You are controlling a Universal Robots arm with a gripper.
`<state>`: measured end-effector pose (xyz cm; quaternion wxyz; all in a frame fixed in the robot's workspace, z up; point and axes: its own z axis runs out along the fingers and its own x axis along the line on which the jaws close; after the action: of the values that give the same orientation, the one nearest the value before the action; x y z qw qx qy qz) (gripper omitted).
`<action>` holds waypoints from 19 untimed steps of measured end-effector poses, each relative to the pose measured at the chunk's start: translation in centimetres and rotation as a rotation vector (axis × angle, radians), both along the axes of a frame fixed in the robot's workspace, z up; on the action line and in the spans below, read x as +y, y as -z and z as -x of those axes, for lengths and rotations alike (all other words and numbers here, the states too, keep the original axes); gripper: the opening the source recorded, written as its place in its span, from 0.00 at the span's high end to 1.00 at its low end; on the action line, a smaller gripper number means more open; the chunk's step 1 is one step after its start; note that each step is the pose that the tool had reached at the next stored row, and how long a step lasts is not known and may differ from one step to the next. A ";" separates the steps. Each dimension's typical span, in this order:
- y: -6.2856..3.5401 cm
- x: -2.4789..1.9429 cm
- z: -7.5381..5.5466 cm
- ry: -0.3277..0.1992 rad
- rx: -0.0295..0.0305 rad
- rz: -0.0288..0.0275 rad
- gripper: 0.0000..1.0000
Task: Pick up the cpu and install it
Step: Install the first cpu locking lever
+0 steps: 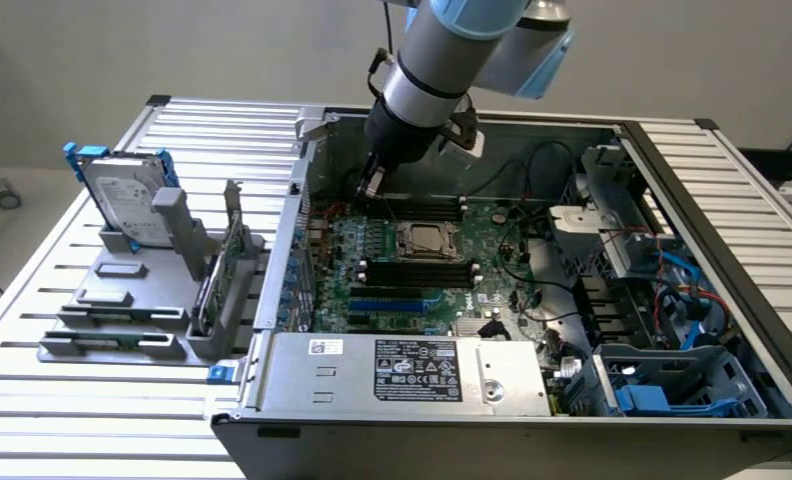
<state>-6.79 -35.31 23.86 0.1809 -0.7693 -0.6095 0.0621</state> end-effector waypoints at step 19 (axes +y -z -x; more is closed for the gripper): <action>-0.01 0.02 0.3 0.163 -0.0161 -0.0335 0.89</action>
<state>-7.04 -35.29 23.87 0.1933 -0.8137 -0.5474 0.0308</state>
